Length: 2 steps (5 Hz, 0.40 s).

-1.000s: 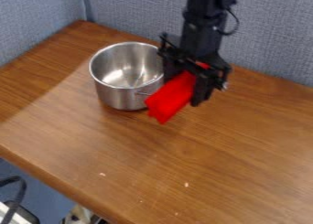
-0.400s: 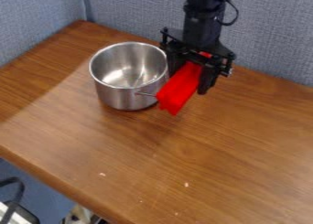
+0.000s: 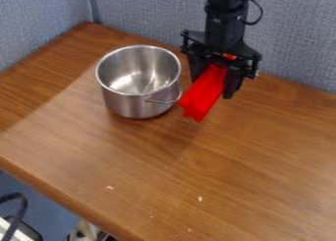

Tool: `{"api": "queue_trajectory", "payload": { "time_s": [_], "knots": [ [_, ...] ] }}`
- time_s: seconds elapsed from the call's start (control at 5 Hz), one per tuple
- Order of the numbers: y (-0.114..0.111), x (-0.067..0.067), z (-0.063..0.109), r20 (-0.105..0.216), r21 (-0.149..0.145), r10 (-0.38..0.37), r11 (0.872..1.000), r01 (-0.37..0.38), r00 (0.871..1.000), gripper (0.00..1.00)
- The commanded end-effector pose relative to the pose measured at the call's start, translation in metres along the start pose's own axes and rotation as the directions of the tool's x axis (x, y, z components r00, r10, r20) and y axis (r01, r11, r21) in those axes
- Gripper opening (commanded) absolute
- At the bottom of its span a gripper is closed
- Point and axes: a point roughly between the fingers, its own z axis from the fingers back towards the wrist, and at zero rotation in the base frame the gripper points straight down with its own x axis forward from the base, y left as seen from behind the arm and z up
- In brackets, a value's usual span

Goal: Put the red object in the metal pot

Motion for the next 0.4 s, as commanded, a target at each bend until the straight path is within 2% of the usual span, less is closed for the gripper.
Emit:
{"api": "queue_trajectory", "payload": {
  "time_s": [0.0,0.2],
  "knots": [
    [0.0022,0.0160,0.0110,0.069,-0.027,0.005,1.000,-0.003,0.998,0.00],
    [-0.0053,0.0221,0.0115,0.093,-0.057,-0.007,0.998,0.012,0.996,0.00]
  ]
}}
